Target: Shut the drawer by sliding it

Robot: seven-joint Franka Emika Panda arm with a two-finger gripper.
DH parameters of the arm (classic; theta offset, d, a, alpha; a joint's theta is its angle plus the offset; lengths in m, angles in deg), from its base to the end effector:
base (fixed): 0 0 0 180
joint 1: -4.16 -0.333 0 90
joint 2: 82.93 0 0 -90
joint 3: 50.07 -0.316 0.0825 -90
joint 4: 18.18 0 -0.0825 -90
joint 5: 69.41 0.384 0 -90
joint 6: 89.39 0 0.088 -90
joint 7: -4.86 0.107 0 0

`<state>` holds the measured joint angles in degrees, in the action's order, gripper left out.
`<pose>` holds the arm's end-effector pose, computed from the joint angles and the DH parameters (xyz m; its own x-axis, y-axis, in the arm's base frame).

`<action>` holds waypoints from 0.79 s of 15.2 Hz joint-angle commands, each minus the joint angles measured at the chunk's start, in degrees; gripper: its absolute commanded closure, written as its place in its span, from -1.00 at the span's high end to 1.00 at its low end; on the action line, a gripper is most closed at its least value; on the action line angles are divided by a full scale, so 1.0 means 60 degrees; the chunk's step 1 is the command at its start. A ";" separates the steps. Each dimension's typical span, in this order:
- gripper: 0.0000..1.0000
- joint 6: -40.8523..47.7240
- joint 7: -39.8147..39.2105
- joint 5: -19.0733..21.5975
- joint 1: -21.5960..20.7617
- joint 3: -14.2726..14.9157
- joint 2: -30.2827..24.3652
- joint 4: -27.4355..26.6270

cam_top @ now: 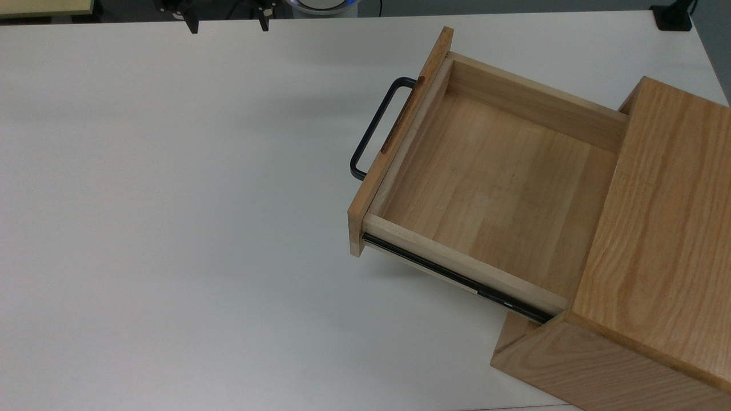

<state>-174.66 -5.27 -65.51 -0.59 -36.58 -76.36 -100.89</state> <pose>0.5762 -0.0723 0.6137 0.9979 0.0297 -0.0584 0.0266 -0.9983 -0.0524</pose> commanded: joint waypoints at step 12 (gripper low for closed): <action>1.00 0.0500 0.0048 -0.0255 -0.0059 0.0022 -0.0275 -0.0190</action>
<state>-172.91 -5.27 -65.93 -0.50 -36.58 -76.39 -100.89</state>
